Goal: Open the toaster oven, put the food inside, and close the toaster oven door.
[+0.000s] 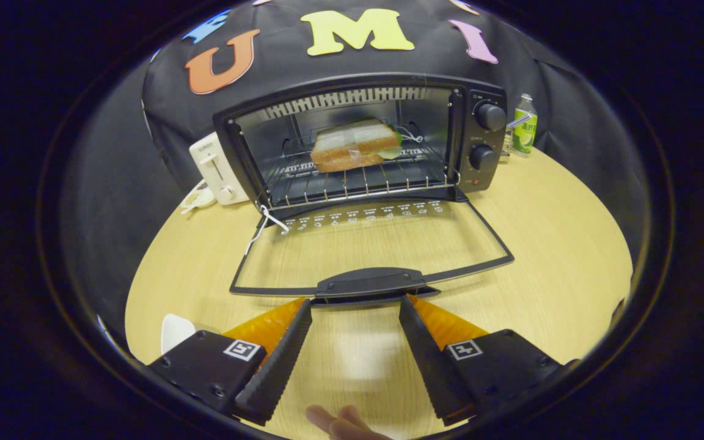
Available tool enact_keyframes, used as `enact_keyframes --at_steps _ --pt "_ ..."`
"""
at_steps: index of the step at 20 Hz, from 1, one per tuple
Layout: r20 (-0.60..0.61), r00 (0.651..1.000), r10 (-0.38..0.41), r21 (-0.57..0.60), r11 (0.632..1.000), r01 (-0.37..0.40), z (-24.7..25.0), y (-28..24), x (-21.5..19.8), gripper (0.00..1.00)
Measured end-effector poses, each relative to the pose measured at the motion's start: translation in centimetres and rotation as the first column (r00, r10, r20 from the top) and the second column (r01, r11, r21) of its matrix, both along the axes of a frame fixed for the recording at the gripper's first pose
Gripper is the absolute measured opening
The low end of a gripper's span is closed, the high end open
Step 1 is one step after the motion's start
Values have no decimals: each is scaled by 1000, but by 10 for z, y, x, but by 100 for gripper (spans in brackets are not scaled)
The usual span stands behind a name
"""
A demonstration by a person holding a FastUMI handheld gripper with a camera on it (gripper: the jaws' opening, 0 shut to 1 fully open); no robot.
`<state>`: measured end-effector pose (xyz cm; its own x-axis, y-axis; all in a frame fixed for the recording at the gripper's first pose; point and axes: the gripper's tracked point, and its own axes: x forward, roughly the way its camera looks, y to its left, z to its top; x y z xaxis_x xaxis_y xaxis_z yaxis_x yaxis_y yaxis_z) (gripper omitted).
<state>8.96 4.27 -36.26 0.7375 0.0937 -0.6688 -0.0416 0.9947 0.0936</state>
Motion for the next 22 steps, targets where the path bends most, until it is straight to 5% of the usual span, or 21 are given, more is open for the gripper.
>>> enact_keyframes --at_steps 9,17,22 --pt "265 964 -27 -2 1000 29 50 4 10 96" --pt "443 894 68 -137 991 -7 92 6 37 97" --pt "362 931 35 -102 995 2 67 -2 51 97"
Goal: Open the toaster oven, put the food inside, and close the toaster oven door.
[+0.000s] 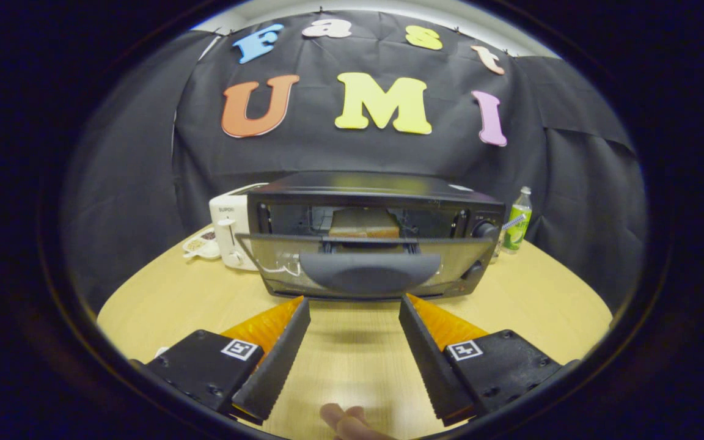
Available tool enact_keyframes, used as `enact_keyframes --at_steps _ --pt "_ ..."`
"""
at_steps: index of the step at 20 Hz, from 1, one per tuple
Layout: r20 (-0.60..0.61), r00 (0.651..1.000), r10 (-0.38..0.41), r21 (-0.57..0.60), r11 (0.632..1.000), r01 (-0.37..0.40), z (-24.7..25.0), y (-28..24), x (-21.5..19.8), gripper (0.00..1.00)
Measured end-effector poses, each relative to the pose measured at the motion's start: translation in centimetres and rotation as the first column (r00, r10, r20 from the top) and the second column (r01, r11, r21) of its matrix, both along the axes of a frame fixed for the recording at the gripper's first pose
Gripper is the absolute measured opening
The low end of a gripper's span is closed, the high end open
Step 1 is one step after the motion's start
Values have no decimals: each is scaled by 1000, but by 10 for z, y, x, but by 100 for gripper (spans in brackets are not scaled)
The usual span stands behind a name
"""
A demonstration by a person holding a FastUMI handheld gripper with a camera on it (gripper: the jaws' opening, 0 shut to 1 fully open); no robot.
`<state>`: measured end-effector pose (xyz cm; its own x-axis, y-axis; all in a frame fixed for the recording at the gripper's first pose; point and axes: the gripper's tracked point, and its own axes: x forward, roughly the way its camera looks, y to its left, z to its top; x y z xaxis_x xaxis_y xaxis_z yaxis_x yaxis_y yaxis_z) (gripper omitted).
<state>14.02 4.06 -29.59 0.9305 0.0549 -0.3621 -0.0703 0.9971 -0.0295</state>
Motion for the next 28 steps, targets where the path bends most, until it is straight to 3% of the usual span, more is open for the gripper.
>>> enact_keyframes --at_steps 5,12,19,24,28 --pt "-56 998 -7 109 994 13 -7 -11 2 97" --pt "3 1000 -11 107 994 11 41 -29 -16 96" --pt "162 987 19 144 989 -43 158 -25 -71 96" --pt "323 946 -14 111 994 -23 249 -34 -127 95" --pt "416 909 -25 69 998 -4 291 -35 -177 95"
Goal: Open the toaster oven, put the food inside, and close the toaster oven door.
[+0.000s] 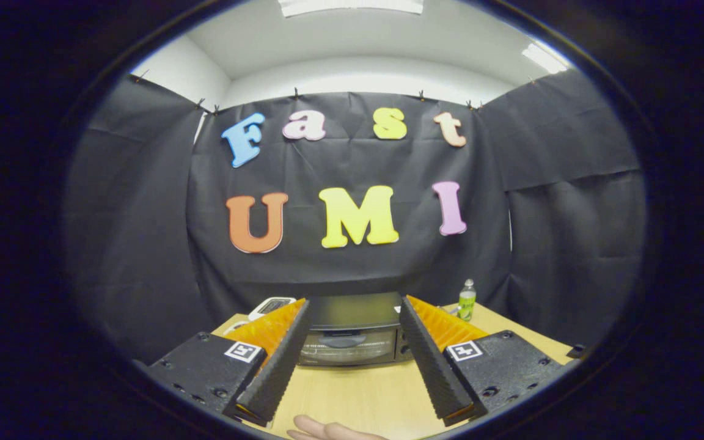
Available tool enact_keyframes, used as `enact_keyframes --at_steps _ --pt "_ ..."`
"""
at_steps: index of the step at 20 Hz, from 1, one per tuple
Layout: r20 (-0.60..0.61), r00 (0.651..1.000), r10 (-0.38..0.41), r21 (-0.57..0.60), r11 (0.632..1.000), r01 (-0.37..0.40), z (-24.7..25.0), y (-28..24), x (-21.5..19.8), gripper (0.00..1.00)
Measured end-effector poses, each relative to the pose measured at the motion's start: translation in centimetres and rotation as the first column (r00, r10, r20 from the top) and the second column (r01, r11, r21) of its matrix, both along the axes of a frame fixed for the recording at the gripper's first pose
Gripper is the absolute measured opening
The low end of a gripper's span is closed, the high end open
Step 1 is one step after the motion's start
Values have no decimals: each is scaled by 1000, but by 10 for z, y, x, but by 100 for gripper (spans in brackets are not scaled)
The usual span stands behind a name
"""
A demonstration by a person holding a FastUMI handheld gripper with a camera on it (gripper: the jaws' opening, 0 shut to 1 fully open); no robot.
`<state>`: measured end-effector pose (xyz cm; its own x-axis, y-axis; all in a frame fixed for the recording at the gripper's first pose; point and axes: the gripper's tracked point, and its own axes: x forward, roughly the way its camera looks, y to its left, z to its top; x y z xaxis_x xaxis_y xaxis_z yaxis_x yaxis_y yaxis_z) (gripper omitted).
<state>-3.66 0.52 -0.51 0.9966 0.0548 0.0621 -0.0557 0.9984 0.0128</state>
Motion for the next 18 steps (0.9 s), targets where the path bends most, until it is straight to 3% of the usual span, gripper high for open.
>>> enact_keyframes --at_steps 3,8,18 --pt "31 999 42 -22 999 -42 20 15 -43 95" --pt "57 998 15 -13 1000 -14 37 17 -80 95" --pt "102 989 105 -73 993 -98 9 30 -140 95"
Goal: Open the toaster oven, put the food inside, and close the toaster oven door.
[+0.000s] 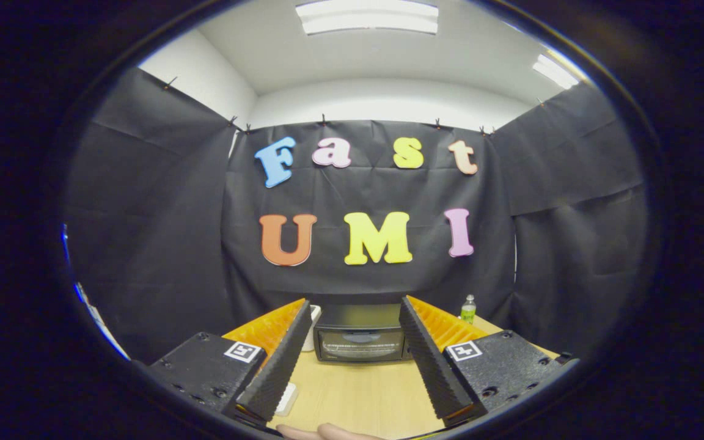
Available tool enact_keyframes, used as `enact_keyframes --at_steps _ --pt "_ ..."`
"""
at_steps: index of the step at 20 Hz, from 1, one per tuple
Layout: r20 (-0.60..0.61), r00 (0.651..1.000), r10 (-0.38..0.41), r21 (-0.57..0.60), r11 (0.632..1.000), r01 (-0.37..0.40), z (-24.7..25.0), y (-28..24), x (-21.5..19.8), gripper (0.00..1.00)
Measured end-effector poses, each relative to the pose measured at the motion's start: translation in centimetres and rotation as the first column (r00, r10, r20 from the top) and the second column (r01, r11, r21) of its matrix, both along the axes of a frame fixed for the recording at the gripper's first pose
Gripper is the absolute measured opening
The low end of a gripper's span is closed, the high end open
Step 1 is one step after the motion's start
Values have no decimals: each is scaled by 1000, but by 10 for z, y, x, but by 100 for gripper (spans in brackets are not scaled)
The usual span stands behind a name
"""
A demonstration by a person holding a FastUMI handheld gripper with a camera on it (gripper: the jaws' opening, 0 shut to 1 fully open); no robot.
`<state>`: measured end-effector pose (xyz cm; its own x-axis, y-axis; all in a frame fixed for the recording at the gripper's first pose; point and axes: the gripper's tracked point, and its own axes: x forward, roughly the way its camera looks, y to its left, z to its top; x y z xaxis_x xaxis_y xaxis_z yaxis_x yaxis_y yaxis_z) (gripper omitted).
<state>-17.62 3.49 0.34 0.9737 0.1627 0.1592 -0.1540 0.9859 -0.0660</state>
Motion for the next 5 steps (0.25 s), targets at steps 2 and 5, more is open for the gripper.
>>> enact_keyframes --at_steps 2,5 --pt "14 1000 -7 15 1000 6 2 -3 -8 95" --pt "17 1000 -1 44 999 0 4 -4 -10 95"
